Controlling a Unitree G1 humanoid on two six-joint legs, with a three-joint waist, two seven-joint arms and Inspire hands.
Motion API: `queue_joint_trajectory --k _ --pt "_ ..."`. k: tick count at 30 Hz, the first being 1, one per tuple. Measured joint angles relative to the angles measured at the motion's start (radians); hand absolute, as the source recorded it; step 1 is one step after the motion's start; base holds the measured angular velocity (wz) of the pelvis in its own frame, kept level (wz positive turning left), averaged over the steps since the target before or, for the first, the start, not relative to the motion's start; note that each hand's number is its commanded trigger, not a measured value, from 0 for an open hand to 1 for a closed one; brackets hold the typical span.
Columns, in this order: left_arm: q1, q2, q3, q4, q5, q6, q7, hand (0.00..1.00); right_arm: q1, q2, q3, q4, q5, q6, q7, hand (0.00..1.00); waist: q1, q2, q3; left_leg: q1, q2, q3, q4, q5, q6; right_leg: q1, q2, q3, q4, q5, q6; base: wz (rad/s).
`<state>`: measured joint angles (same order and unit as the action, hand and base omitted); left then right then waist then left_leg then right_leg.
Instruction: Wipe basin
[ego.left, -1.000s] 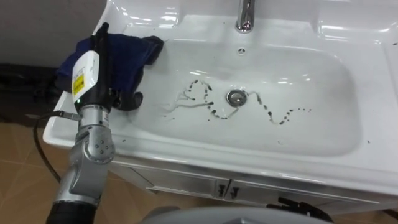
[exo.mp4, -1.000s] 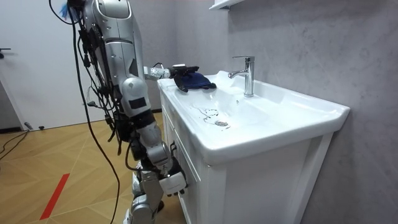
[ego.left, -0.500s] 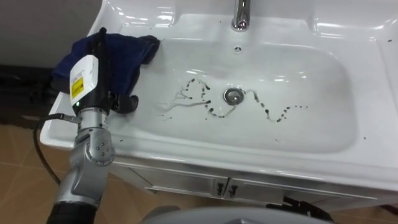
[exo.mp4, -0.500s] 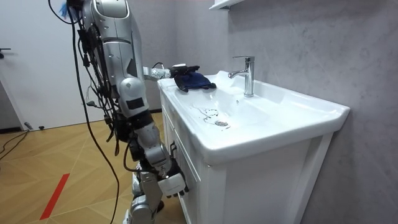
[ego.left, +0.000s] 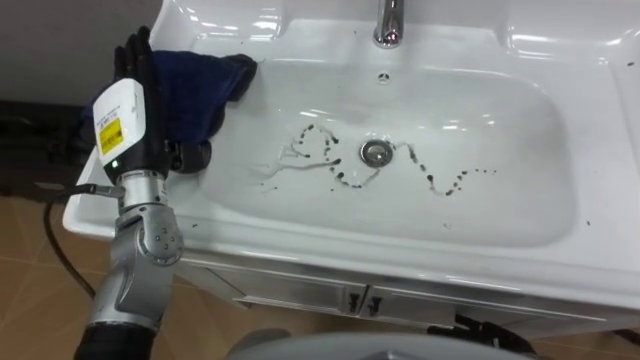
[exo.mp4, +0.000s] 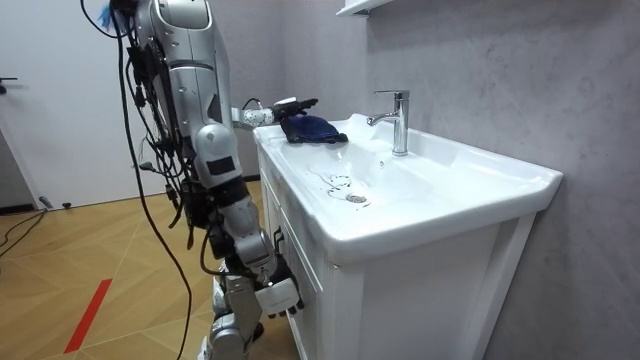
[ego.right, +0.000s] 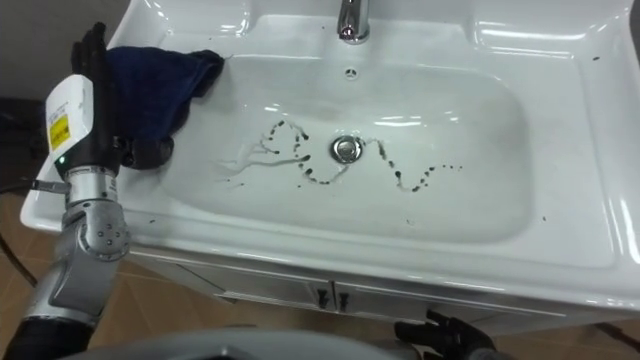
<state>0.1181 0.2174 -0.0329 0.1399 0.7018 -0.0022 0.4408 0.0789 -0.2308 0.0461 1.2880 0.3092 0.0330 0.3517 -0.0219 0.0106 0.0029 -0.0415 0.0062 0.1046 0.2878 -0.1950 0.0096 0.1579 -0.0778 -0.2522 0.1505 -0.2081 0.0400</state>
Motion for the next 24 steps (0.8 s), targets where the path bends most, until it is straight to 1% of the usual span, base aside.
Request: queue_joint_trajectory --k 5,9,12,14,15,18,21,22,24 --pt "0.001 0.000 0.008 0.001 0.000 0.000 0.019 0.00 0.003 0.000 0.000 0.000 0.006 0.001 0.000 0.00 0.001 0.002 -0.0007 0.001 0.000 0.000 0.000 0.000 0.000 0.000 0.000 -0.001 0.000 0.000 0.000 0.00" --pt "0.009 0.000 0.013 0.023 0.000 0.000 0.025 0.00 0.012 0.000 -0.002 -0.004 0.017 0.001 -0.002 0.00 0.002 0.005 -0.0029 0.003 0.000 0.002 -0.003 0.000 -0.001 0.000 0.000 0.000 0.000 0.000 0.000 0.00" --pt "0.013 0.000 0.018 0.069 -0.001 -0.005 0.033 0.00 0.021 -0.001 -0.010 -0.009 0.017 0.002 -0.007 0.00 0.002 0.011 -0.0090 0.011 0.000 0.003 -0.010 0.001 -0.002 0.005 0.000 0.000 -0.001 0.000 0.000 0.00" --pt "0.017 0.000 0.018 0.080 0.000 -0.006 0.035 0.00 0.020 -0.001 -0.010 -0.011 0.017 0.005 -0.011 0.00 0.002 0.012 -0.0105 0.022 -0.001 0.005 -0.018 0.004 -0.004 0.013 0.000 0.000 -0.001 0.000 0.000 0.00" --pt "0.021 -0.002 0.018 0.089 0.000 -0.005 0.035 0.00 0.021 -0.002 -0.010 -0.014 0.017 0.010 -0.013 0.00 0.001 0.009 -0.0097 0.030 0.000 0.007 -0.021 0.005 -0.005 0.019 0.001 0.001 -0.003 0.000 0.000 -0.03" --pt "0.027 -0.008 0.018 0.125 -0.001 -0.007 0.035 0.00 0.024 -0.010 -0.011 -0.017 0.015 0.012 -0.014 0.00 0.001 0.020 -0.0149 0.040 0.004 0.019 -0.030 0.009 -0.009 0.020 0.002 0.007 -0.001 0.000 0.000 -0.09" --pt "0.027 -0.008 0.018 0.146 -0.001 -0.005 0.034 0.00 0.023 -0.010 -0.010 -0.018 0.010 0.014 -0.014 0.00 0.001 0.019 -0.0149 0.050 0.008 0.027 -0.039 0.015 -0.012 0.022 0.005 0.019 0.000 -0.002 -0.003 -0.11" --pt "0.028 -0.009 0.018 0.154 0.000 -0.004 0.034 0.00 0.021 -0.010 -0.010 -0.023 0.003 0.022 -0.015 0.00 0.001 0.019 -0.0147 0.052 0.008 0.031 -0.038 0.015 -0.012 0.022 0.005 0.027 -0.002 -0.005 -0.009 -0.12" --pt "0.028 -0.010 0.018 0.157 -0.003 -0.002 0.030 0.00 0.020 -0.010 -0.010 -0.039 -0.002 0.032 -0.022 0.00 0.000 0.018 -0.0144 0.052 0.009 0.034 -0.032 0.015 -0.013 0.022 0.006 0.030 -0.002 -0.009 -0.013 -0.06"
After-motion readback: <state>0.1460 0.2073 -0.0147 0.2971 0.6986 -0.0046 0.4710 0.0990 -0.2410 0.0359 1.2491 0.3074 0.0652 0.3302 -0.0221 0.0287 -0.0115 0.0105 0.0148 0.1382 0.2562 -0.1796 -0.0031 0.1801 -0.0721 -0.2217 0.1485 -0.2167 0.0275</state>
